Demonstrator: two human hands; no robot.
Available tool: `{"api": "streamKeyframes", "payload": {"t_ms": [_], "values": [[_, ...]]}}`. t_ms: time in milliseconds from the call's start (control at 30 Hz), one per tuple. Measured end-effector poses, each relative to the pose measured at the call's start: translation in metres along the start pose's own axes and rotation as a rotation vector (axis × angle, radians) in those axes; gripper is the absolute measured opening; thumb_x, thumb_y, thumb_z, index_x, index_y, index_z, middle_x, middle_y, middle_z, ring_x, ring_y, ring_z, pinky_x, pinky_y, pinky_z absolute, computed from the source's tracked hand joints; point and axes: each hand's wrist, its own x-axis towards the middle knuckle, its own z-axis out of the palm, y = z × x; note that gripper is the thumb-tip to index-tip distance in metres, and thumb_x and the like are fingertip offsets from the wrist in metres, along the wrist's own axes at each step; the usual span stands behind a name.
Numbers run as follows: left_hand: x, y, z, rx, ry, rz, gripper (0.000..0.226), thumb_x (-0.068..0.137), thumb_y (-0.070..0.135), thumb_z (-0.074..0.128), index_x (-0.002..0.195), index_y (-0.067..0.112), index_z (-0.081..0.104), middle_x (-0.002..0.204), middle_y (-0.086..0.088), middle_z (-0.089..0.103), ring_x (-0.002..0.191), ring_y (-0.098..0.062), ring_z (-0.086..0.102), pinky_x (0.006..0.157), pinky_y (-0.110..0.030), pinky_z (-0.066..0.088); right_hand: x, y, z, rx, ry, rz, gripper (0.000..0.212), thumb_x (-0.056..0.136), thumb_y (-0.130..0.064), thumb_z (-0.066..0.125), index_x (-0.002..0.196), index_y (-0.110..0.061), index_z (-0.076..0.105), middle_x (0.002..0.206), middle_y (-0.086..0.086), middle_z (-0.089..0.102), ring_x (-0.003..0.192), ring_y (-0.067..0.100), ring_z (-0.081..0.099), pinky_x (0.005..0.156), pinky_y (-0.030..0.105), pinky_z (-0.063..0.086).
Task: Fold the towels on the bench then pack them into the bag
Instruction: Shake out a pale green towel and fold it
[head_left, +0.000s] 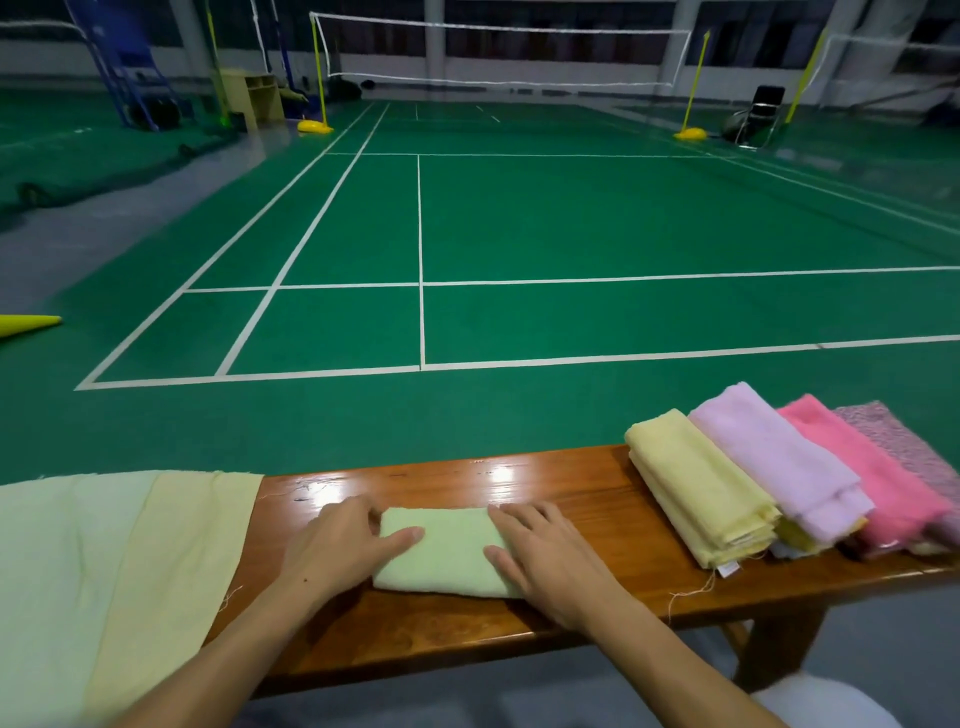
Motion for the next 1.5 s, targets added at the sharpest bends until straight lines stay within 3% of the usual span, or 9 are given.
{"api": "streamKeyframes", "payload": {"t_ms": [133, 300, 433, 533, 667, 833, 1133, 1333, 1500], "values": [[0.006, -0.003, 0.001, -0.131, -0.017, -0.003, 0.055, 0.077, 0.071, 0.076, 0.068, 0.023, 0.051, 0.060, 0.009, 0.050, 0.058, -0.010, 0.048, 0.056, -0.031, 0.031, 0.003, -0.001, -0.004, 0.007, -0.005, 0.009, 0.061, 0.107, -0.057, 0.032, 0.160, -0.027, 0.031, 0.158, -0.005, 0.041, 0.140, 0.022, 0.035, 0.116, 0.042, 0.037], [0.007, 0.002, 0.000, -0.135, -0.053, 0.018, 0.041, 0.086, 0.062, 0.071, 0.088, 0.026, 0.052, 0.088, 0.010, 0.064, 0.080, -0.008, 0.060, 0.064, -0.032, 0.043, 0.011, -0.001, -0.010, 0.070, 0.004, 0.003, 0.069, 0.103, -0.062, 0.039, 0.160, -0.025, 0.028, 0.156, -0.002, 0.041, 0.136, 0.023, 0.037, 0.116, 0.043, 0.036], [0.010, 0.003, 0.000, -0.206, -0.111, 0.064, 0.038, 0.088, 0.057, 0.071, 0.094, 0.027, 0.047, 0.089, 0.007, 0.065, 0.079, -0.012, 0.060, 0.068, -0.036, 0.046, 0.020, -0.002, -0.010, 0.129, 0.002, -0.033, 0.080, 0.099, -0.071, 0.041, 0.163, -0.026, 0.022, 0.161, -0.004, 0.036, 0.144, 0.019, 0.031, 0.120, 0.041, 0.032], [0.007, 0.008, -0.008, -0.368, -0.093, 0.201, 0.041, 0.080, 0.056, 0.075, 0.096, 0.027, 0.051, 0.092, 0.007, 0.069, 0.085, -0.011, 0.065, 0.077, -0.043, 0.055, 0.027, -0.003, -0.007, 0.194, -0.031, -0.052, 0.099, 0.090, -0.083, 0.045, 0.165, -0.027, 0.015, 0.164, -0.005, 0.032, 0.147, 0.018, 0.027, 0.121, 0.044, 0.031], [-0.004, 0.027, -0.024, -0.411, 0.053, 0.476, 0.027, 0.087, 0.034, 0.082, 0.097, 0.030, 0.056, 0.095, 0.014, 0.069, 0.088, -0.009, 0.067, 0.077, -0.040, 0.056, 0.037, 0.004, -0.013, 0.418, -0.014, -0.066, 0.115, 0.072, -0.083, 0.070, 0.163, -0.037, 0.017, 0.162, -0.013, 0.036, 0.145, 0.013, 0.032, 0.118, 0.042, 0.037], [-0.007, 0.030, -0.031, -0.569, 0.115, 0.405, 0.027, 0.086, 0.033, 0.082, 0.101, 0.027, 0.061, 0.096, 0.009, 0.071, 0.090, -0.014, 0.069, 0.076, -0.040, 0.057, 0.039, 0.000, -0.018, 0.663, 0.055, -0.087, 0.081, 0.074, -0.052, 0.088, 0.142, -0.042, 0.046, 0.132, -0.022, 0.061, 0.118, -0.001, 0.060, 0.101, 0.039, 0.054], [-0.015, 0.048, -0.023, -1.004, 0.059, 0.038, 0.024, 0.094, 0.017, 0.075, 0.112, 0.014, 0.058, 0.094, 0.002, 0.080, 0.078, -0.013, 0.076, 0.052, -0.029, 0.059, 0.010, 0.017, -0.029, 0.850, 0.193, -0.019, 0.061, 0.088, -0.035, 0.080, 0.137, -0.045, 0.045, 0.119, -0.003, 0.064, 0.104, 0.014, 0.065, 0.088, 0.042, 0.059], [-0.019, 0.071, -0.006, -0.995, -0.015, 0.092, 0.020, 0.099, 0.010, 0.068, 0.116, 0.018, 0.058, 0.102, -0.011, 0.077, 0.083, -0.021, 0.074, 0.062, -0.031, 0.059, -0.027, 0.033, -0.032, 0.786, 0.262, 0.057, 0.040, 0.087, -0.046, 0.073, 0.124, -0.038, 0.063, 0.116, -0.015, 0.068, 0.103, 0.007, 0.065, 0.090, 0.039, 0.057], [-0.017, 0.100, 0.007, -0.953, -0.112, 0.160, 0.021, 0.099, 0.021, 0.069, 0.119, 0.027, 0.062, 0.113, -0.004, 0.078, 0.103, -0.028, 0.074, 0.085, -0.051, 0.061, -0.060, 0.064, -0.041, 0.767, 0.339, 0.130, 0.045, 0.083, -0.053, 0.076, 0.121, -0.031, 0.073, 0.115, -0.017, 0.073, 0.105, 0.003, 0.067, 0.093, 0.038, 0.056]]}}
